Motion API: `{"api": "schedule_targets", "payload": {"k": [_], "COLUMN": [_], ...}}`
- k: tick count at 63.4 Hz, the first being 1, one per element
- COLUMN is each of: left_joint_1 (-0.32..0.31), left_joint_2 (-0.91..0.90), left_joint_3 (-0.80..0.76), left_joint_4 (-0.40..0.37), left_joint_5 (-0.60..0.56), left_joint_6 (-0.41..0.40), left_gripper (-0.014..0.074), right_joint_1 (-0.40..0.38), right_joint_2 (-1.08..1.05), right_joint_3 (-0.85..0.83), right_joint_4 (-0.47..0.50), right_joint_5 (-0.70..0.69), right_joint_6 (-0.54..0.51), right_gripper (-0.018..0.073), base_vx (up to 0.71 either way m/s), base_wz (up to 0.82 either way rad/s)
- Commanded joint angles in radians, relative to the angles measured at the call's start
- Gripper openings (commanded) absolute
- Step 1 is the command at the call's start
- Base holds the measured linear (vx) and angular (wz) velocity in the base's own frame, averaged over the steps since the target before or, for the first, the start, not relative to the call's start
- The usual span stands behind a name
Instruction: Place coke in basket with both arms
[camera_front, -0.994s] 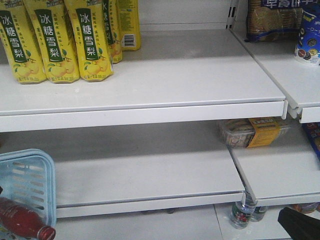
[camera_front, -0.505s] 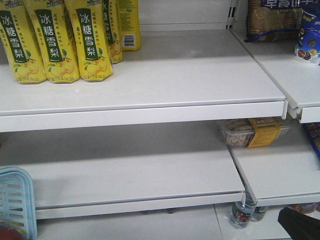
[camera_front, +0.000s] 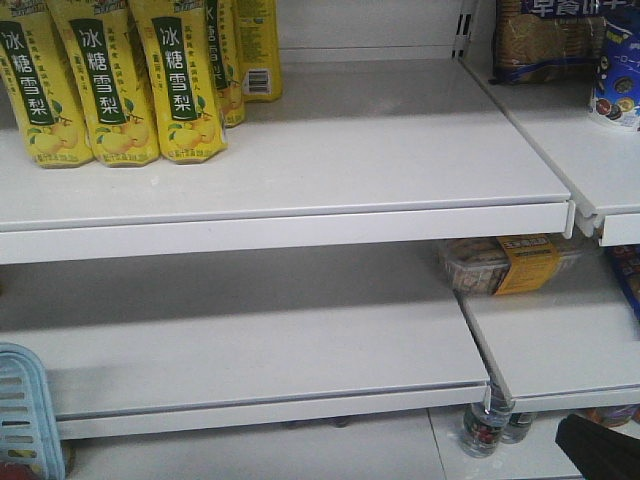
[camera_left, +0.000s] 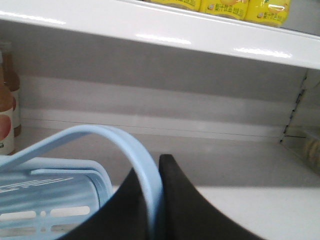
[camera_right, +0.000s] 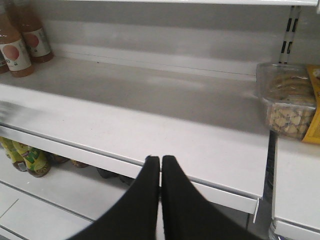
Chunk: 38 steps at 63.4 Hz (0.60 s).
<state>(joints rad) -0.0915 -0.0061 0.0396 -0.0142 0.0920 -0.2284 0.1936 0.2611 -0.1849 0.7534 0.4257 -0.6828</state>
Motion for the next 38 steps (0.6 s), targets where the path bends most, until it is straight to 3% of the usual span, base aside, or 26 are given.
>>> {"api": "schedule_targets", "payload": {"k": [1,38], "left_joint_1": [0.017,0.151], "left_joint_2": [-0.023,-0.023], "left_joint_3": [0.002,0.002], "left_joint_4": [0.026,0.038], "left_joint_5": [-0.14,-0.13], "left_joint_6": [0.004,-0.013], "left_gripper": [-0.0006,-0.0006], "right_joint_1": [-0.002,-0.002], "right_joint_2": [0.006,0.006], "right_joint_3": [-0.027,-0.027], "right_joint_4": [0.02,0.02], "right_joint_5": [-0.049,-0.049], "right_joint_6": [-0.004,-0.004], "right_gripper": [-0.0005,-0.0005], "base_vx": [0.0,0.0], "base_wz": [0.0,0.0]}}
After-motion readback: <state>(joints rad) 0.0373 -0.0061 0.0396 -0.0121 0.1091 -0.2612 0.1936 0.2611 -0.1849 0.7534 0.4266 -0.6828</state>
